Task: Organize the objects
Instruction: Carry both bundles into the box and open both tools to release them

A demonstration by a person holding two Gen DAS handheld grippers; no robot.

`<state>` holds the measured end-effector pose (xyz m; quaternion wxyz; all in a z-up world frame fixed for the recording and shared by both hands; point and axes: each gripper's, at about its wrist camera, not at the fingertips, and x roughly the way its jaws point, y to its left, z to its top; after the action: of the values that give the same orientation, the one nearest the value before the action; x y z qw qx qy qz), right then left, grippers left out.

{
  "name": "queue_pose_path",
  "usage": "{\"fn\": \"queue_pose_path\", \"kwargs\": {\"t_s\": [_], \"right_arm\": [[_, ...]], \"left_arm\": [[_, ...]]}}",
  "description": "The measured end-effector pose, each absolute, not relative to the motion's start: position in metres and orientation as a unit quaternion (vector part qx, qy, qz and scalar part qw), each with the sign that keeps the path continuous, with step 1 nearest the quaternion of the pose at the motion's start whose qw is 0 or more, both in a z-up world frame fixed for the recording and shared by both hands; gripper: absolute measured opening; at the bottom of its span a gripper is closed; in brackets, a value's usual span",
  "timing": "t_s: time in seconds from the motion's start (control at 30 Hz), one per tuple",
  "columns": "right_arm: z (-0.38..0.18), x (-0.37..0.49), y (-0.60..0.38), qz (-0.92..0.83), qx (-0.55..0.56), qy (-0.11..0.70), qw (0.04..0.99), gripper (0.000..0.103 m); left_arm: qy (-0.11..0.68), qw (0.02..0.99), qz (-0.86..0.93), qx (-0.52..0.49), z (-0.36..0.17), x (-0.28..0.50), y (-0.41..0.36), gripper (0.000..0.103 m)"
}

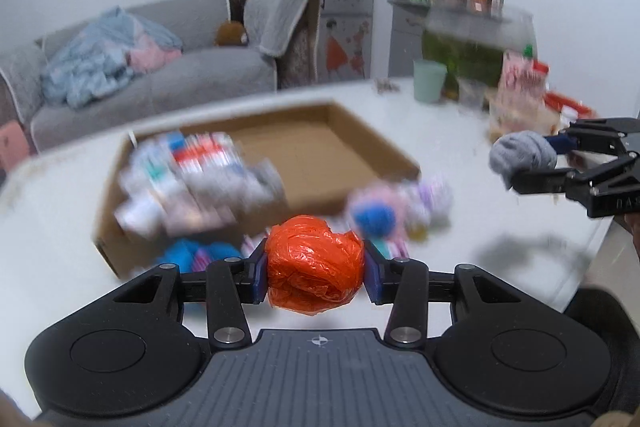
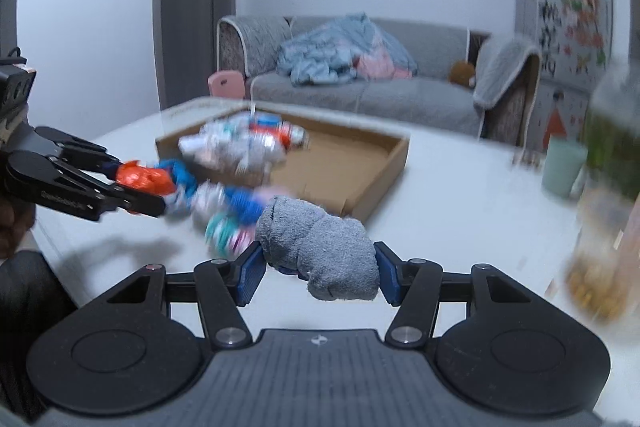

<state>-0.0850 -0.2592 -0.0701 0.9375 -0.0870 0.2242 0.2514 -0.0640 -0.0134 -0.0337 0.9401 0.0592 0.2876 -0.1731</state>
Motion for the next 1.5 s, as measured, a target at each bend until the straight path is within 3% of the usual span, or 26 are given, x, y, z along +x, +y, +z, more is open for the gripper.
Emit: {"fn": "queue_pose_path", "kwargs": {"t_s": [0.27, 0.47, 0.93, 1.43, 1.5], "right_arm": [[0.004, -0.017, -0.260, 0.282, -0.091, 0.174, 0.939, 0.054], [0.010, 0.061, -0.250, 0.302, -0.103, 0.181, 0.930, 0.054], [-0.087, 0.184, -0.185, 0.363, -0.170, 0.277, 0.873, 0.054], [-0.122, 0.221, -0.170, 0.387, -0.225, 0.339, 0.827, 0.054], [-0.124, 0.220, -0.170, 0.388, -0.225, 0.344, 0.825, 0.055]], "left_arm": [[0.241, 0.949, -0.167, 0.115, 0.049, -0.005, 0.000, 0.052], [0.227, 0.943, -0.196, 0.146, 0.067, 0.076, -0.019, 0.053], [0.311, 0.894, -0.267, 0.182, -0.048, 0.218, -0.057, 0.053], [0.371, 0.872, -0.268, 0.174, -0.100, 0.257, -0.040, 0.055], [0.377, 0.869, -0.266, 0.178, -0.101, 0.260, -0.043, 0.061]]}}
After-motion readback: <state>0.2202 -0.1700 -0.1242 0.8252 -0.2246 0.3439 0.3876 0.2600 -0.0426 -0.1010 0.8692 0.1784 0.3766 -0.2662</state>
